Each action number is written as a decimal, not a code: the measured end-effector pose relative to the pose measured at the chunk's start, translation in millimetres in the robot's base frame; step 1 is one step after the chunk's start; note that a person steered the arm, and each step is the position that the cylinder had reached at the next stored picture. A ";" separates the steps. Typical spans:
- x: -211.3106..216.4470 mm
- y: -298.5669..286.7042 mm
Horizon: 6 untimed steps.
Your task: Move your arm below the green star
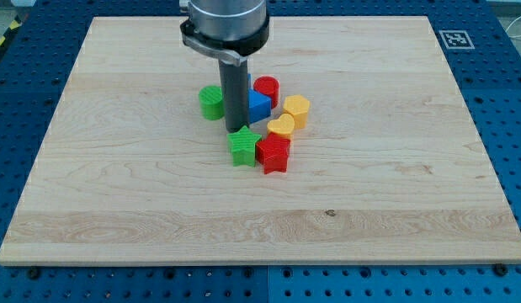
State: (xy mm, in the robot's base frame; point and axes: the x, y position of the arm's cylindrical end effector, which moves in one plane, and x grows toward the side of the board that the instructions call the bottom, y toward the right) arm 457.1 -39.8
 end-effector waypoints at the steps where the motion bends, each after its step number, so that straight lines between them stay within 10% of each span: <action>1: 31.3 -38.2; 3: 59.3 -98.0; 6: 106.5 14.4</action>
